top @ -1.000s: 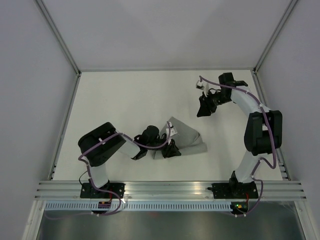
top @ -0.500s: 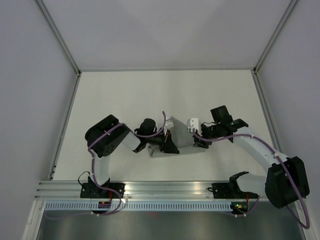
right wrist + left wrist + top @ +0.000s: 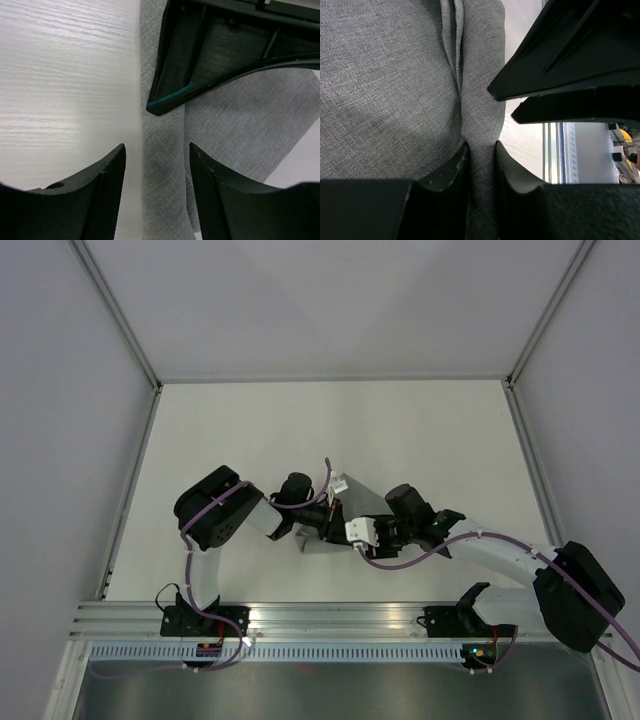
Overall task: Fold the napkin, place the utensils inside, and roll it up
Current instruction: Roll the napkin with the utensil
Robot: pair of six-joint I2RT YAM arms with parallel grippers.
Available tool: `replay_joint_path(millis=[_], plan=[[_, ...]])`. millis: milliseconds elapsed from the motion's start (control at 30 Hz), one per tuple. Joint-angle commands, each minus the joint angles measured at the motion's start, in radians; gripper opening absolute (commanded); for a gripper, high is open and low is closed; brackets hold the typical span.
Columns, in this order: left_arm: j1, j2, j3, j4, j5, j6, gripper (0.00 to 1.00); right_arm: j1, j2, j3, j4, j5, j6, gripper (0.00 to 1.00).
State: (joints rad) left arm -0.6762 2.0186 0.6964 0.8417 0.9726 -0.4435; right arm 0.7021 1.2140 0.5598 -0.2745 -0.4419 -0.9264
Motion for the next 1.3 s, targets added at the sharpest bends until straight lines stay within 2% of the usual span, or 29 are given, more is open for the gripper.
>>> replay_joint_path(millis=[0,200,300,333,400,433,467,567,667,767,900,1033,1167,1267], plan=[[0.009,0.032,0.009,-0.065,0.003,-0.001,0.02,0.036,0.035,-0.018,0.112,0.086,0.021,0.59],[0.013,0.025,0.020,-0.099,0.006,0.019,0.02,0.053,0.076,-0.034,0.121,0.115,0.021,0.52],[0.017,0.012,0.022,-0.108,0.005,0.028,0.02,0.053,0.091,-0.041,0.116,0.124,0.024,0.38],[0.018,0.005,0.020,-0.112,-0.006,0.041,0.03,0.053,0.099,-0.041,0.112,0.129,0.027,0.25],[0.018,-0.039,0.006,-0.115,-0.034,0.066,0.05,0.053,0.107,-0.040,0.106,0.134,0.031,0.18],[0.020,-0.058,-0.011,-0.115,-0.070,0.092,0.10,0.053,0.113,-0.040,0.094,0.137,0.029,0.13],[0.020,-0.096,-0.017,-0.115,-0.089,0.103,0.16,0.053,0.117,-0.038,0.086,0.135,0.026,0.12],[0.033,-0.135,-0.018,-0.125,-0.115,0.115,0.21,0.053,0.140,-0.018,0.032,0.120,0.018,0.08],[0.049,-0.172,-0.015,-0.096,-0.127,0.097,0.33,0.054,0.173,0.009,-0.026,0.098,0.011,0.06],[0.052,-0.202,-0.012,-0.081,-0.129,0.092,0.36,0.053,0.220,0.052,-0.097,0.075,0.003,0.04],[0.066,-0.228,-0.014,-0.052,-0.123,0.081,0.44,0.046,0.269,0.095,-0.182,0.045,-0.014,0.02],[0.087,-0.248,-0.027,-0.023,-0.156,0.072,0.45,0.042,0.306,0.132,-0.224,0.031,-0.020,0.02],[0.122,-0.345,-0.112,0.068,-0.328,0.063,0.45,0.010,0.354,0.187,-0.288,-0.014,-0.031,0.02],[0.144,-0.438,-0.193,0.138,-0.512,0.058,0.46,-0.019,0.419,0.251,-0.365,-0.053,-0.058,0.01]])
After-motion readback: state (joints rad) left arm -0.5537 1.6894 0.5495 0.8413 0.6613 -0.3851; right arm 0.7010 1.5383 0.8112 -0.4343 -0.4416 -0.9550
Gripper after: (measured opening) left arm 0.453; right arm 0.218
